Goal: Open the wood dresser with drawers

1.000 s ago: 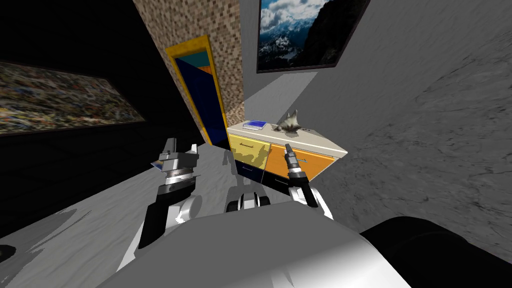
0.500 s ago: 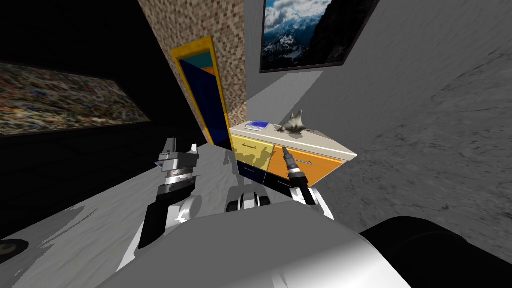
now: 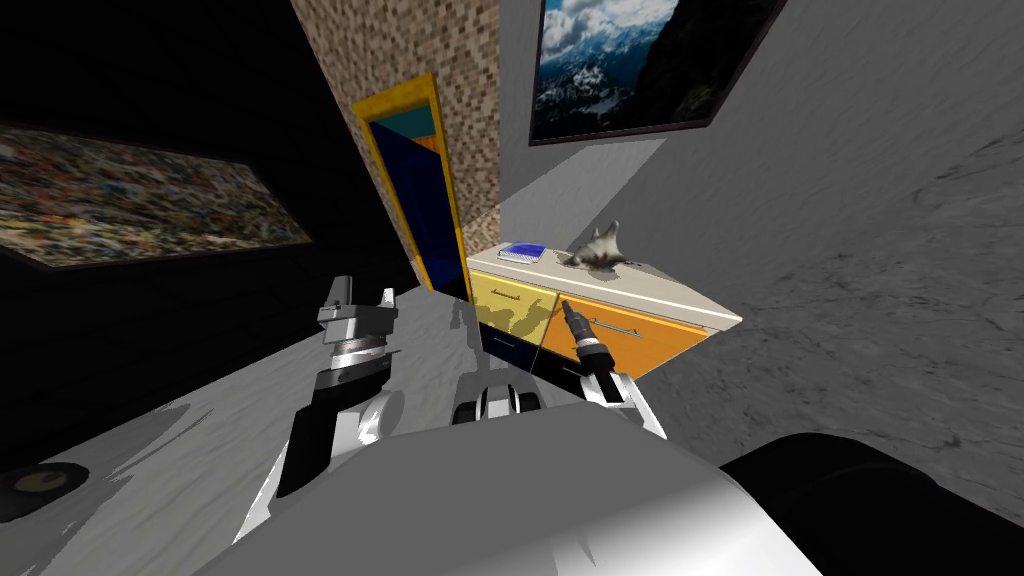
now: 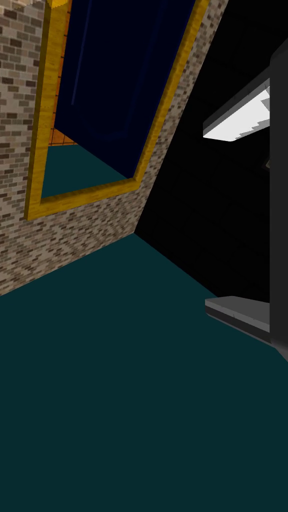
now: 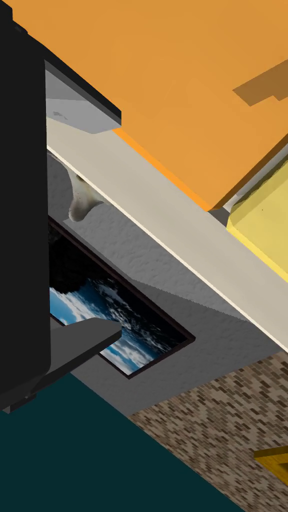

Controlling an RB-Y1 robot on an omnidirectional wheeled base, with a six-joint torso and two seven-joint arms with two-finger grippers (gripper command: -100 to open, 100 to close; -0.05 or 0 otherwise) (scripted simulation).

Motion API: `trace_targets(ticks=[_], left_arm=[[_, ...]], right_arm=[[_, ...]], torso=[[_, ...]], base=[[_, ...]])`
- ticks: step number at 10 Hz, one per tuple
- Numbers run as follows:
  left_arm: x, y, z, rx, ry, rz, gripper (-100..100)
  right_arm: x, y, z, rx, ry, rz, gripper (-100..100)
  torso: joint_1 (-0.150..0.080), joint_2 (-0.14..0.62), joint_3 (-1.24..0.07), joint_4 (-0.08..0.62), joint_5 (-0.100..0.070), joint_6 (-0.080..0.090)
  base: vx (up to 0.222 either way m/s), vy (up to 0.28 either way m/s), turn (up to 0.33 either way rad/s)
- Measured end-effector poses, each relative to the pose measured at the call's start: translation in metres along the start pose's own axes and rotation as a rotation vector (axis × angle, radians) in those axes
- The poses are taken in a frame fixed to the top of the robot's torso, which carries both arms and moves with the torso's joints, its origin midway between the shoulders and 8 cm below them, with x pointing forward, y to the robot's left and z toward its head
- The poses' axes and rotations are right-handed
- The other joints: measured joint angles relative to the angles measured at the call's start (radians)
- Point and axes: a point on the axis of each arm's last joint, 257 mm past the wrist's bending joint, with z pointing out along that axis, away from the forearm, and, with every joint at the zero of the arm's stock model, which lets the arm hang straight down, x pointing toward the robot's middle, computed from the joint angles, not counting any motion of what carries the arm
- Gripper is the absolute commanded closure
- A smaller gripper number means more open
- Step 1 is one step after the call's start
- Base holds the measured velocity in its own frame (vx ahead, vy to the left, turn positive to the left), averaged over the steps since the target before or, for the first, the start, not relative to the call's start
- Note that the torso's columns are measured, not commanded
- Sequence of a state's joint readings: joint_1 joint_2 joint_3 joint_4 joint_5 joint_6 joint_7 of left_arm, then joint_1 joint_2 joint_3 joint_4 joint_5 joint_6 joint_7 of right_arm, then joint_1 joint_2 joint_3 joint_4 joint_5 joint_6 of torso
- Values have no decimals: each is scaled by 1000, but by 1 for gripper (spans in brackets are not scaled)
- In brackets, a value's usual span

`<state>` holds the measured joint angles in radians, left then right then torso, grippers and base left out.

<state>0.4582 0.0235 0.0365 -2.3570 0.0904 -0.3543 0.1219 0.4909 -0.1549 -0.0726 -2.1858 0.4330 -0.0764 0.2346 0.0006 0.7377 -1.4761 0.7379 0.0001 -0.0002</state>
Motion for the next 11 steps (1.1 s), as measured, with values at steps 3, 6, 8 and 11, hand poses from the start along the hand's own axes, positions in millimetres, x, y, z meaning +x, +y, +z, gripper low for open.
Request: trace_targets(ticks=[3, 6, 8, 11], left_arm=[[0, 0, 0, 0, 0, 0, 0], [0, 0, 0, 0, 0, 0, 0], [0, 0, 0, 0, 0, 0, 0], [0, 0, 0, 0, 0, 0, 0]], right_arm=[[7, -29, -4, 79, 31, -145, -100], [10, -52, -8, 143, 57, -270, -100], [11, -72, -12, 192, 77, -363, -100], [11, -107, -19, 283, 112, -519, -100]], torso=[[-1, 0, 0, 0, 0, 0], [-2, 2, 1, 0, 0, 0], [0, 0, 0, 0, 0, 0], [0, 0, 0, 0, 0, 0]], base=[[53, 51, 60], [39, 44, 40], [51, 59, 65], [51, 61, 65]])
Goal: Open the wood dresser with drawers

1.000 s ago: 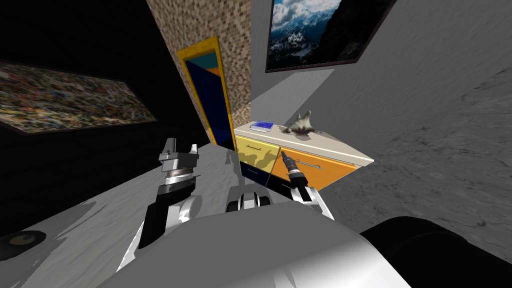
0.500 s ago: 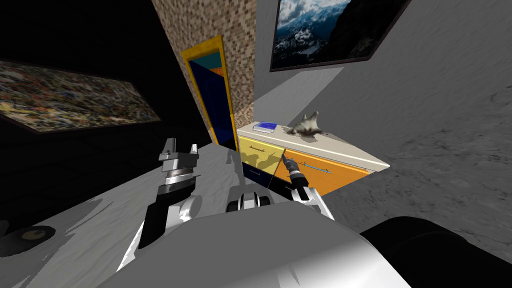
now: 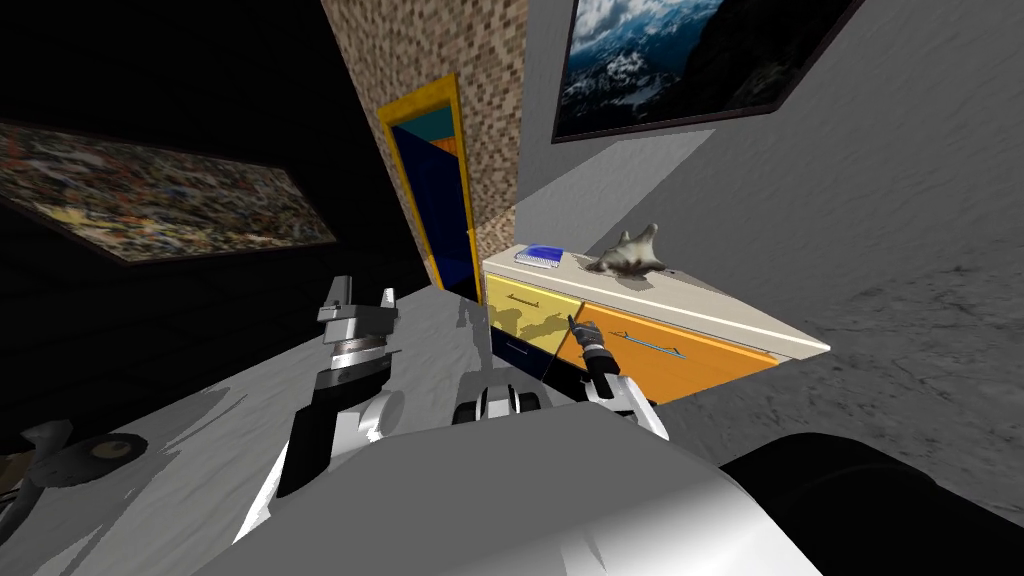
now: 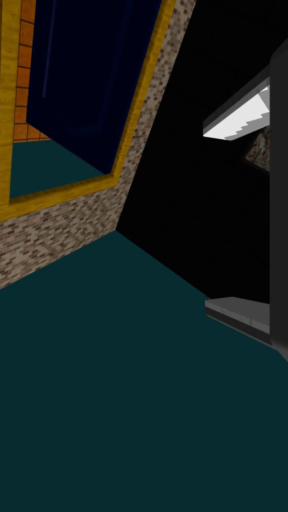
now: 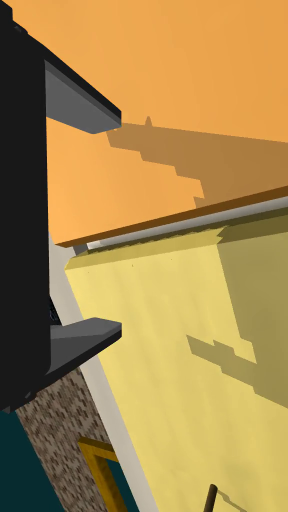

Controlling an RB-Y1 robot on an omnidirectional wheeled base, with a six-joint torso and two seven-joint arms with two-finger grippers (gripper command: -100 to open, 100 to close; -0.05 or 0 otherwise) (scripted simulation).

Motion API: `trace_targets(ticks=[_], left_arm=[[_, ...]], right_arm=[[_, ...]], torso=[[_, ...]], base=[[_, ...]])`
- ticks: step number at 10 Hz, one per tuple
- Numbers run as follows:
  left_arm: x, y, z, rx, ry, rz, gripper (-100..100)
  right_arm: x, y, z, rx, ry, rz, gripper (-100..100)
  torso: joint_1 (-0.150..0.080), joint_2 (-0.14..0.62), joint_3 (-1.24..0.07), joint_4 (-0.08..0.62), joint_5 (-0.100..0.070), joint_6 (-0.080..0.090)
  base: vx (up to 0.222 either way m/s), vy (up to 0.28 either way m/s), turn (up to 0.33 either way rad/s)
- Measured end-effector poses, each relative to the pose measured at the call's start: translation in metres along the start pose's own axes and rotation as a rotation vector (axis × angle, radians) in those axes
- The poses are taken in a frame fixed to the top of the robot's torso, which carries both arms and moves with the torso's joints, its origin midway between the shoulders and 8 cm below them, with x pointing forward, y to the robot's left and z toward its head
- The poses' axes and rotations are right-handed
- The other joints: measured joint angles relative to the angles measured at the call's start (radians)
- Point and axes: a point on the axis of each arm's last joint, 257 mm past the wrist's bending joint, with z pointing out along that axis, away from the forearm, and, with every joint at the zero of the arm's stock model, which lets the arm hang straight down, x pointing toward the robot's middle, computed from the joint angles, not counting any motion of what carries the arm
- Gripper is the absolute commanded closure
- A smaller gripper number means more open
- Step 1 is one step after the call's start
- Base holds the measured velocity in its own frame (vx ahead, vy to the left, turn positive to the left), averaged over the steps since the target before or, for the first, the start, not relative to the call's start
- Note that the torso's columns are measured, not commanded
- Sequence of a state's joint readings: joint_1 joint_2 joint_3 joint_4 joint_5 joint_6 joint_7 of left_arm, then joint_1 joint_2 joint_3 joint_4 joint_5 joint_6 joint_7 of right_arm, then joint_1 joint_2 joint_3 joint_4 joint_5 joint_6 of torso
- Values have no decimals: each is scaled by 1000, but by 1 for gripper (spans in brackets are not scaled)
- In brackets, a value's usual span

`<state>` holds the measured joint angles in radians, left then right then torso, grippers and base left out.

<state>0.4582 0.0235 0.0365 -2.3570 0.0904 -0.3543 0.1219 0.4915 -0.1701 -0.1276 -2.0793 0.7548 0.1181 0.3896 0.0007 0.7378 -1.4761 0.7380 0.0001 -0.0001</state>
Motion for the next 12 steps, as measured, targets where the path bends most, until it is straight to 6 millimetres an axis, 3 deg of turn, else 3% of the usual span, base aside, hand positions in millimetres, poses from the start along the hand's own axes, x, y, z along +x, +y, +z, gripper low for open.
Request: trace_targets(ticks=[6, 12], left_arm=[[0, 0, 0, 0, 0, 0, 0], [0, 0, 0, 0, 0, 0, 0]], right_arm=[[18, -45, -4, 135, 52, -259, -100], [26, -106, -12, 302, 117, -543, -100]], torso=[[-2, -4, -3, -1, 0, -3], [-1, -12, -7, -3, -1, -9]], base=[[30, 56, 68], [34, 70, 90]])
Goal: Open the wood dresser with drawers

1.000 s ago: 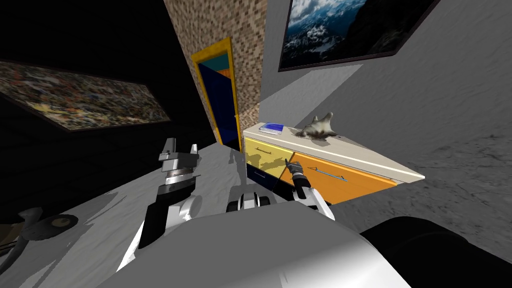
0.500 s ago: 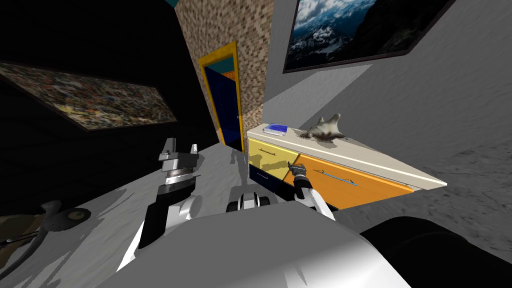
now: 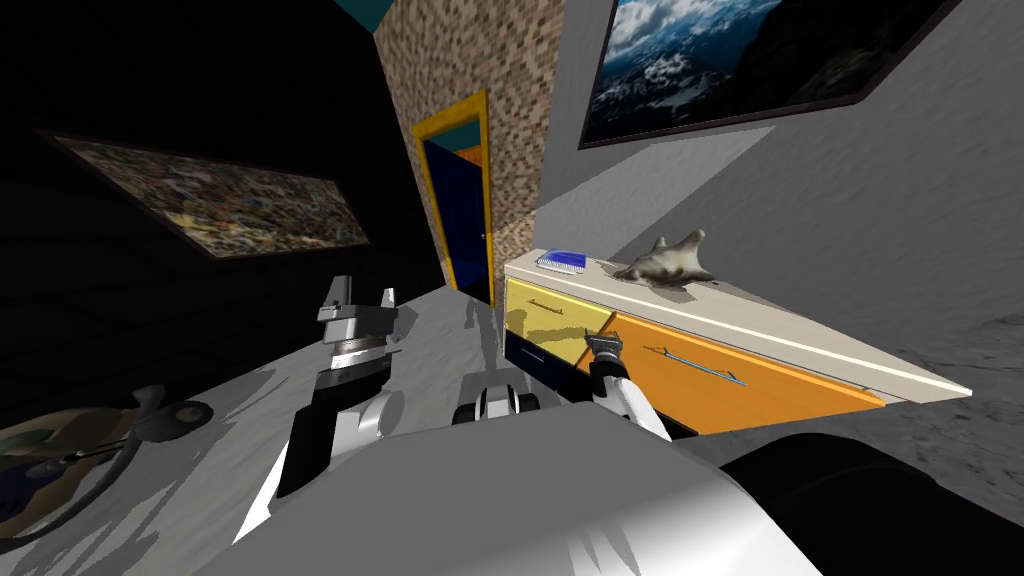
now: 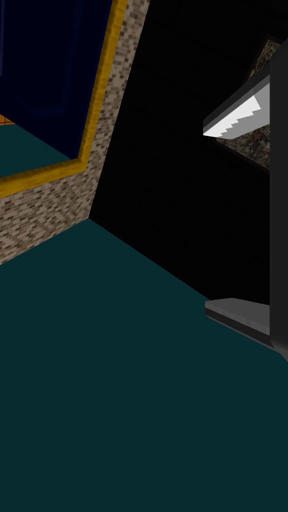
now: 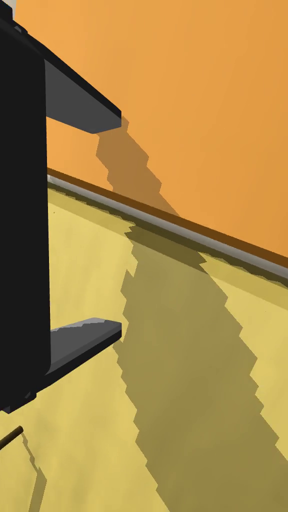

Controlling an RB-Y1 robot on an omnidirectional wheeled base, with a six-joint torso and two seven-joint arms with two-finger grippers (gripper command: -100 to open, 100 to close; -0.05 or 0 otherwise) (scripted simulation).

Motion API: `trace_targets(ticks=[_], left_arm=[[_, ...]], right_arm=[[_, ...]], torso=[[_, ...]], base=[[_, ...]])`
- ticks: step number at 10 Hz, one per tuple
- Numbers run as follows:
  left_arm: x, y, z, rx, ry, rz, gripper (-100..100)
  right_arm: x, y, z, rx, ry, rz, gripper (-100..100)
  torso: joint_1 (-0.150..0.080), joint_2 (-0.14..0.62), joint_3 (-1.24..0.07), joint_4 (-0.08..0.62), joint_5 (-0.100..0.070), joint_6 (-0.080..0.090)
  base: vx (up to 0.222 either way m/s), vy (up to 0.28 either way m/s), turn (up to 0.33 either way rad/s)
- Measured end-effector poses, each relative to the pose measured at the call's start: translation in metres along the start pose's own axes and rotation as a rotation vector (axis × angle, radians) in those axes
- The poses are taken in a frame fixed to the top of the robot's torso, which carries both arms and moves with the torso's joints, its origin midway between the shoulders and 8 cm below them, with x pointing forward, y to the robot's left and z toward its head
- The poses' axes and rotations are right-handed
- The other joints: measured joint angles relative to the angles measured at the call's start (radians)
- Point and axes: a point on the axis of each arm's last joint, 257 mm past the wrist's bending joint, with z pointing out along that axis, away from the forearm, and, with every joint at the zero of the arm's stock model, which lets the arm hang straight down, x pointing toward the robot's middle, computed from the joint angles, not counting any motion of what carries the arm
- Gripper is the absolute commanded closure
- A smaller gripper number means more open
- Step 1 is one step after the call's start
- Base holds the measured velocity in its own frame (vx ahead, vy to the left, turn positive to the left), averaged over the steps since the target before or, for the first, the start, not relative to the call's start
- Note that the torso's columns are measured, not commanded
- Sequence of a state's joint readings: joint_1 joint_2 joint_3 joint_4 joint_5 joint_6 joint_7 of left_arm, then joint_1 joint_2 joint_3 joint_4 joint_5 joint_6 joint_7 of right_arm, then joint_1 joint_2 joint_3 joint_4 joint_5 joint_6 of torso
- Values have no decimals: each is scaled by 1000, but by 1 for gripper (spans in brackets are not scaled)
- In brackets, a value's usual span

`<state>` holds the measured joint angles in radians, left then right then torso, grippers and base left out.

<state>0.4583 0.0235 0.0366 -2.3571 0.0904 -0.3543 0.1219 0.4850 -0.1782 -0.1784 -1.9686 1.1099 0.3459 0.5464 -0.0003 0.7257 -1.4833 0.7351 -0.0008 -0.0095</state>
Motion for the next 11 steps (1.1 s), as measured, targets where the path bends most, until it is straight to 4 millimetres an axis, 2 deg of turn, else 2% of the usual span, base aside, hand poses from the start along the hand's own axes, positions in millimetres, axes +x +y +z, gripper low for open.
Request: trace_targets(ticks=[7, 11], left_arm=[[0, 0, 0, 0, 0, 0, 0], [0, 0, 0, 0, 0, 0, 0]], right_arm=[[28, -48, 3, 157, 68, -289, -100], [34, -65, 4, 225, 90, -428, -100]], torso=[[1, 2, 1, 1, 1, -1], [1, 6, 4, 2, 0, 3]], base=[[26, 74, 113], [24, 91, 161]])
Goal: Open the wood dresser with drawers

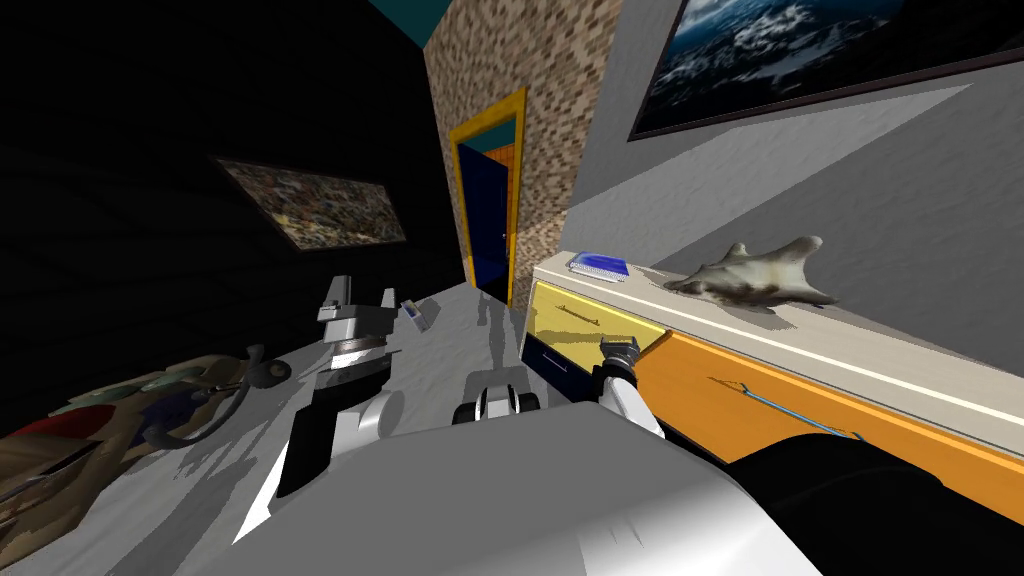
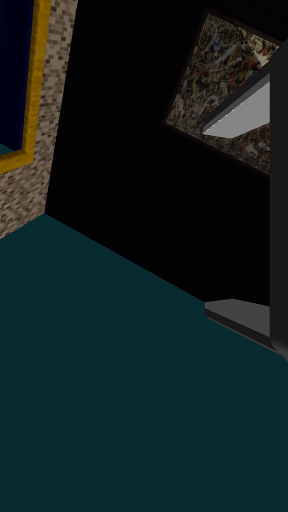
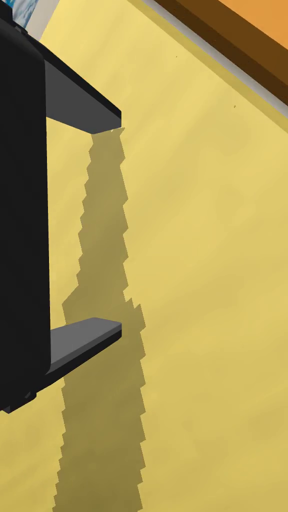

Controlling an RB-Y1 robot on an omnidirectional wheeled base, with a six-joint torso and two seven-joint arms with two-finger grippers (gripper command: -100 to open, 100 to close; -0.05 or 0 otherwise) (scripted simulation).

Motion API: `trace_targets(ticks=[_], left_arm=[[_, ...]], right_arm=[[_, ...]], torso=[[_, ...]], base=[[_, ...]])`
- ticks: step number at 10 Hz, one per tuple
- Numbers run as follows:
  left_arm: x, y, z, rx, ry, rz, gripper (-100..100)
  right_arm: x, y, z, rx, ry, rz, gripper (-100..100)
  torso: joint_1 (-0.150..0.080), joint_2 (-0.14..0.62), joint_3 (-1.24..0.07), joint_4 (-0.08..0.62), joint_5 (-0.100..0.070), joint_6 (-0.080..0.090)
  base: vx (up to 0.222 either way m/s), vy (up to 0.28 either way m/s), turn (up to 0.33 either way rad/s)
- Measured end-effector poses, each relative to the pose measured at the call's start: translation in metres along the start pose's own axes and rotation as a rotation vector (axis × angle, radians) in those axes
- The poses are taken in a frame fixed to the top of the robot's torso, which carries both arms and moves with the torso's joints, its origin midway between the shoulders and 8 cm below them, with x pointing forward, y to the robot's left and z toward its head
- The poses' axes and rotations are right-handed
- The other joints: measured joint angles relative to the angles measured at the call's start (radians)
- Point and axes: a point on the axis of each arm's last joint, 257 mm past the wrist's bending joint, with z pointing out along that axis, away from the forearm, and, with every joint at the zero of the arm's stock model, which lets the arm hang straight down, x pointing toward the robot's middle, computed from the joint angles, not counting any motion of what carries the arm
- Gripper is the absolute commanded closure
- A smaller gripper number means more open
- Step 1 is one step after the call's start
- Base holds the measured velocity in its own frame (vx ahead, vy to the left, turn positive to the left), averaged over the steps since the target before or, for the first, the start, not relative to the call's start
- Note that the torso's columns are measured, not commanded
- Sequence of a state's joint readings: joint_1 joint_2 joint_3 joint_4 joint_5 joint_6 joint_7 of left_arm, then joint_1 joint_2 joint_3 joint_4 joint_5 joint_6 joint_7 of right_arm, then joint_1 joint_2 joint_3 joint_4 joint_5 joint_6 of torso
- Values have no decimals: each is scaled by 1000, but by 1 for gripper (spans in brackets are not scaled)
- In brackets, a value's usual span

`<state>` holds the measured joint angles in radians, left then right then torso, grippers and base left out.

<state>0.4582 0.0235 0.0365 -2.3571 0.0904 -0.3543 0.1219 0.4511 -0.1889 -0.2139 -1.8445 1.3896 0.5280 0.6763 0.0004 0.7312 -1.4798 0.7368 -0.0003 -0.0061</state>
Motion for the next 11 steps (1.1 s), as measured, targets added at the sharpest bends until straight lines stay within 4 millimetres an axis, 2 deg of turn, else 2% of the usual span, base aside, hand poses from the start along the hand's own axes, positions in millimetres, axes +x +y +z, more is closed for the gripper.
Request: trace_targets(ticks=[5, 8, 11], left_arm=[[0, 0, 0, 0, 0, 0, 0], [0, 0, 0, 0, 0, 0, 0], [0, 0, 0, 0, 0, 0, 0]], right_arm=[[19, -23, 3, 108, 44, -210, -100], [38, -45, 5, 192, 92, -349, -100], [47, -62, 5, 247, 116, -434, -100]], torso=[[1, 8, 5, 2, 1, 6], [10, -3, -2, 0, 3, -9], [23, -24, -14, -7, 10, -21]], base=[[33, 109, 191], [11, 115, 135], [2, 63, 106]])
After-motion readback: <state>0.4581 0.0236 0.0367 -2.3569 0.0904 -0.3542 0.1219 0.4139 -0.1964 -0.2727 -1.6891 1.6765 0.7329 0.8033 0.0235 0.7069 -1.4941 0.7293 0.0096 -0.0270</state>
